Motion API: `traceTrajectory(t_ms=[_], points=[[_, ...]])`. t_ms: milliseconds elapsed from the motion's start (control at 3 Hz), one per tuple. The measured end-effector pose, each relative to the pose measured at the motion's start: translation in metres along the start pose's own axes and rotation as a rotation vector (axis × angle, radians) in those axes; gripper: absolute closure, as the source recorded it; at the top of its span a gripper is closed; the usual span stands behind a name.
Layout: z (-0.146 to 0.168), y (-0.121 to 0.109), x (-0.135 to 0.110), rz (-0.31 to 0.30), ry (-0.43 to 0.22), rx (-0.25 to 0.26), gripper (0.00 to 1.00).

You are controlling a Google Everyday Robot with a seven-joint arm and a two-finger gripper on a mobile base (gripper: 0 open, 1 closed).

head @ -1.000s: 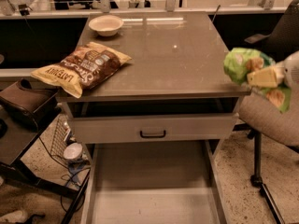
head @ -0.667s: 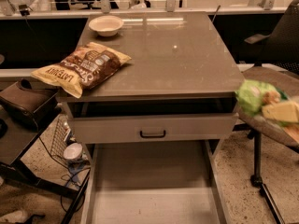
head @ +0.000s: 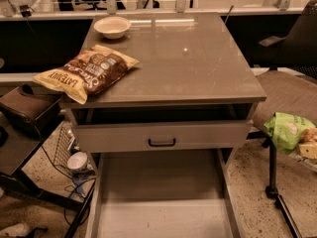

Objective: Place green rice chip bag into middle drawer

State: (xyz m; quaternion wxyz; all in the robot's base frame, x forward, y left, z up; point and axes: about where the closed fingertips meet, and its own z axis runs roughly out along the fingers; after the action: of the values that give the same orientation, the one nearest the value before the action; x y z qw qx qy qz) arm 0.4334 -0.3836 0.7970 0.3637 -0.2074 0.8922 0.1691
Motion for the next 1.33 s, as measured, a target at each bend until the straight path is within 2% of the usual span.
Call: traceTrajectory(t_ms=[333,667,1333], points=[[0.045,0.013,0.02,0.006,0.056,-0.035,1.0],[0.126,0.036,0.063,0.054,0.126,-0.14,1.0],[0.246,0.067,0.14,0.139,0.239,-0.301,1.0]])
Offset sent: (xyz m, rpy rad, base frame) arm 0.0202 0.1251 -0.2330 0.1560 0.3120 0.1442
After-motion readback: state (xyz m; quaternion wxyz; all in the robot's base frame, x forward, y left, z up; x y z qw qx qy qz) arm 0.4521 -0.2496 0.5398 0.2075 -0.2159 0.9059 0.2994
